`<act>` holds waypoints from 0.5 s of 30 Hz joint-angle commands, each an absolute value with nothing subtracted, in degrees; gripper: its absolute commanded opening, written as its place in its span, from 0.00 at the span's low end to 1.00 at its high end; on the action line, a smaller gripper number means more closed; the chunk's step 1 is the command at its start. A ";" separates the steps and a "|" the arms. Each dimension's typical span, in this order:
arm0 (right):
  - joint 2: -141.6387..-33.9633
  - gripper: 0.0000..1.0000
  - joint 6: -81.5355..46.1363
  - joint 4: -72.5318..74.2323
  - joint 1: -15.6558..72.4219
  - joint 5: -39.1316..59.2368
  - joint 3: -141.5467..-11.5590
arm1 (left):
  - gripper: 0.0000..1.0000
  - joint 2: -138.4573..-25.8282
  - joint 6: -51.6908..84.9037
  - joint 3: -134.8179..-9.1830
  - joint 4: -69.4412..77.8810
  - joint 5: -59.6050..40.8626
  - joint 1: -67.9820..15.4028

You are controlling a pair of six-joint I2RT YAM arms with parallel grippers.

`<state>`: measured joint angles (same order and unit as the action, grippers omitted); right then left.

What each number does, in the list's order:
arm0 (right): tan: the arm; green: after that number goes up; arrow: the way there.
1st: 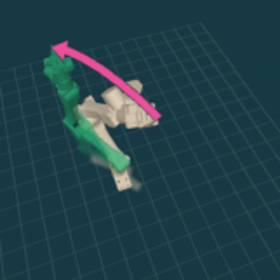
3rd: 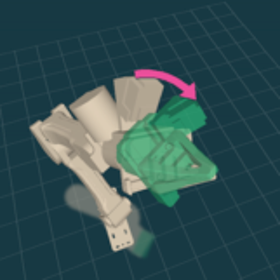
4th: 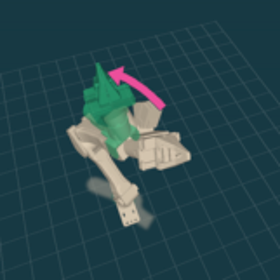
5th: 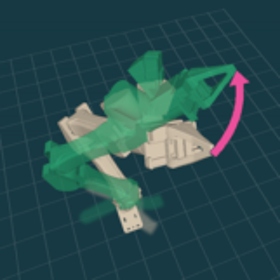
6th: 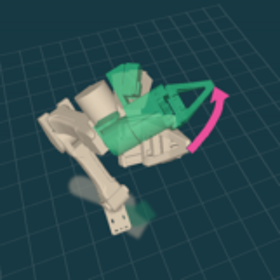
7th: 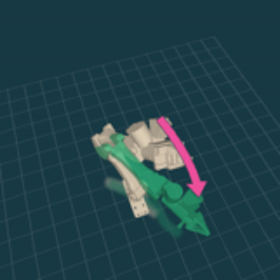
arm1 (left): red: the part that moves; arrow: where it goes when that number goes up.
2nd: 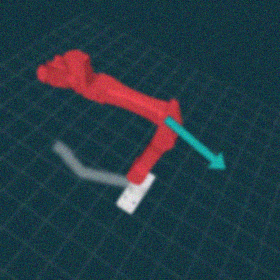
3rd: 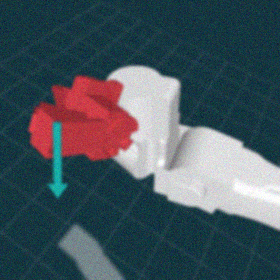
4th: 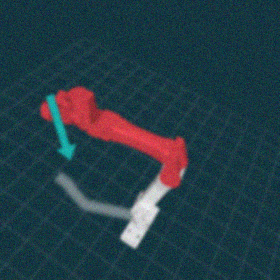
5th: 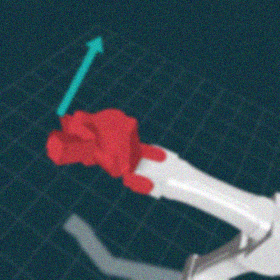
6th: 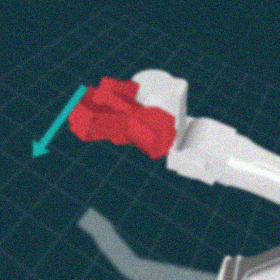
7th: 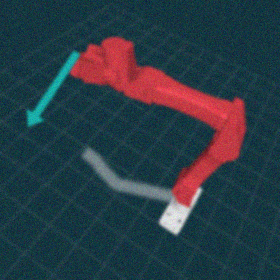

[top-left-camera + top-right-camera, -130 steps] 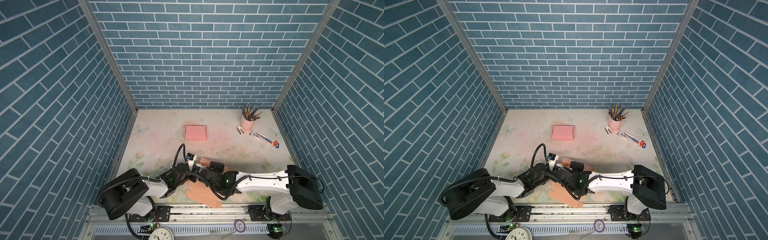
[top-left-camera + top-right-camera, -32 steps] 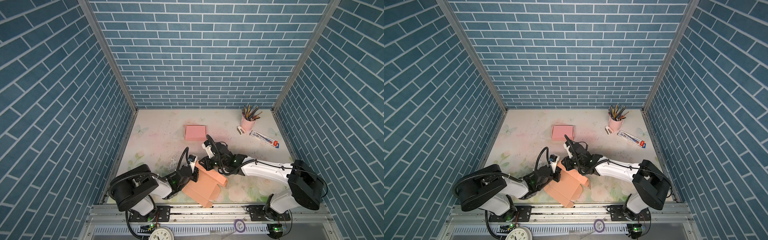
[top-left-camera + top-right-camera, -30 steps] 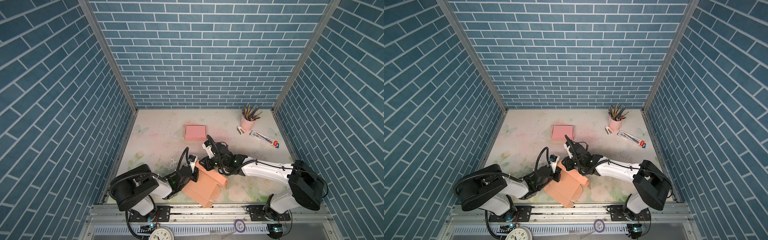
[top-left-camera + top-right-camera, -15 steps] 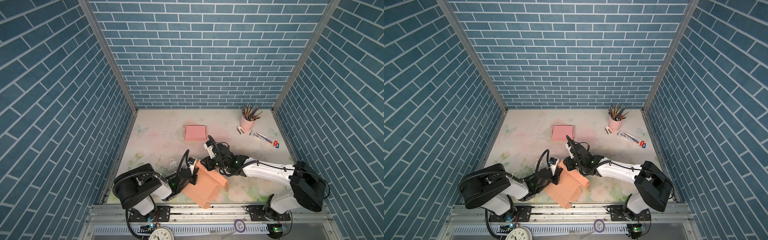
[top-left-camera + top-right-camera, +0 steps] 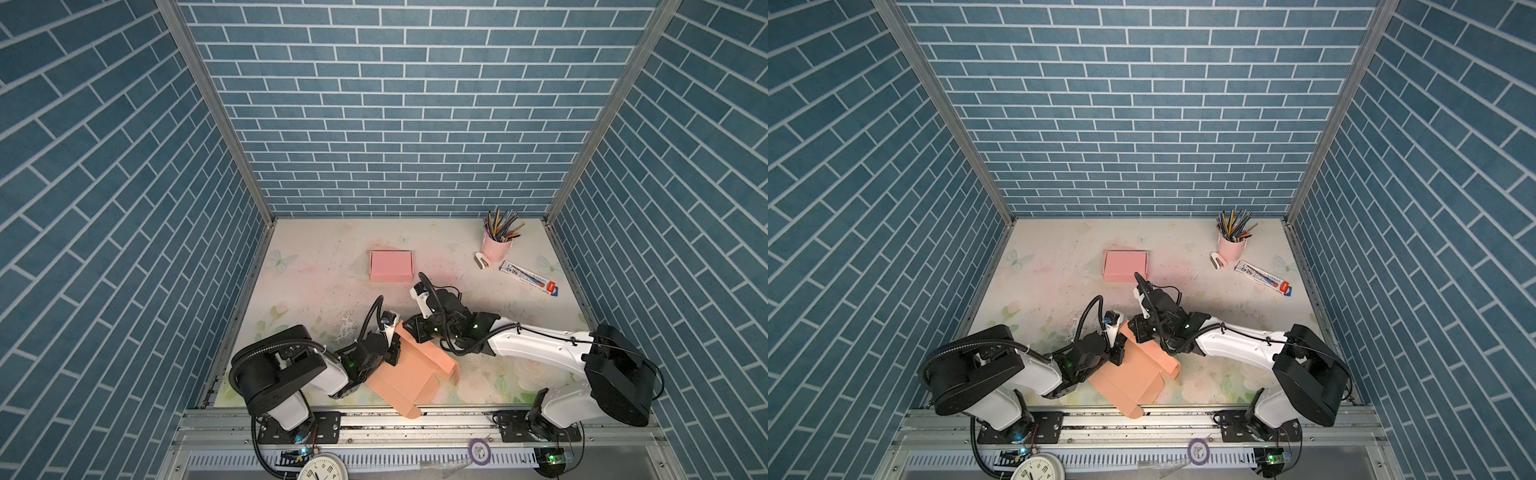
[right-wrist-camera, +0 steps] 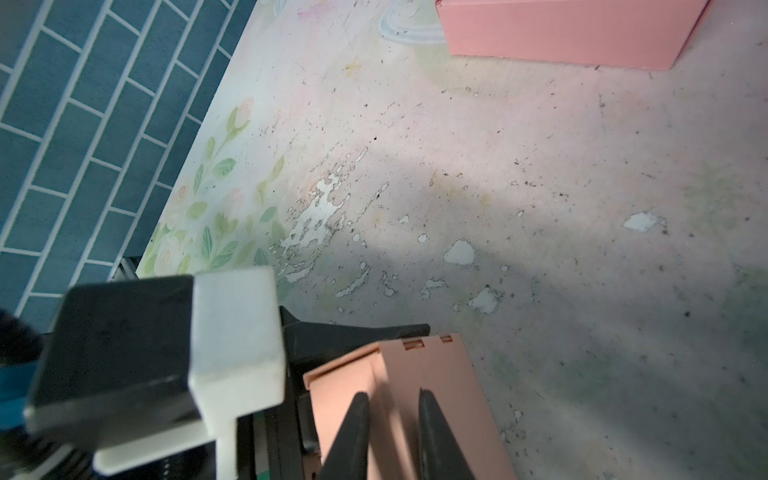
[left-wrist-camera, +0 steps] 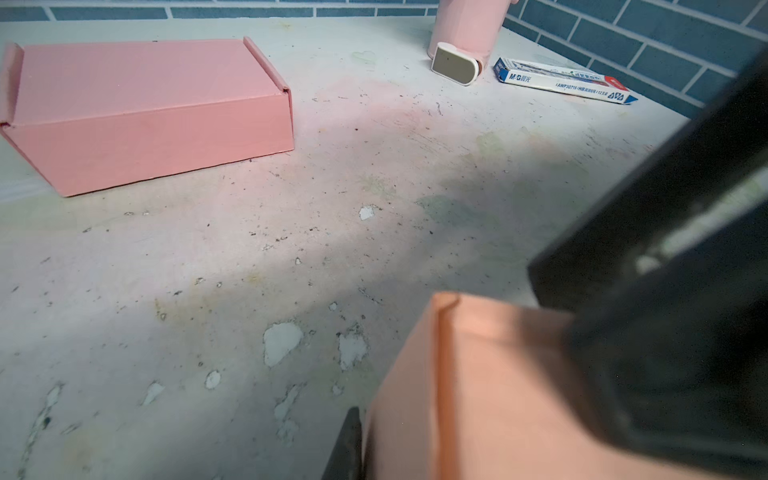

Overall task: Fold the paper box
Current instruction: 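Hold the upright tan walls with both grippers, keeping the box shape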

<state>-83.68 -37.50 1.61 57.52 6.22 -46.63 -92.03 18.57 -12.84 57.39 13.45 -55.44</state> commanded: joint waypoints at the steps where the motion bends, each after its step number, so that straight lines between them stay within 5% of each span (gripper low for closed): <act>1: -83.70 0.22 -38.95 -5.10 57.92 4.84 -44.47 | 0.14 -93.37 19.27 -13.08 59.02 13.97 -55.67; 15: -83.44 0.21 -38.76 -5.56 58.00 3.98 -44.17 | 0.22 -84.06 19.61 -11.60 54.89 14.78 -55.68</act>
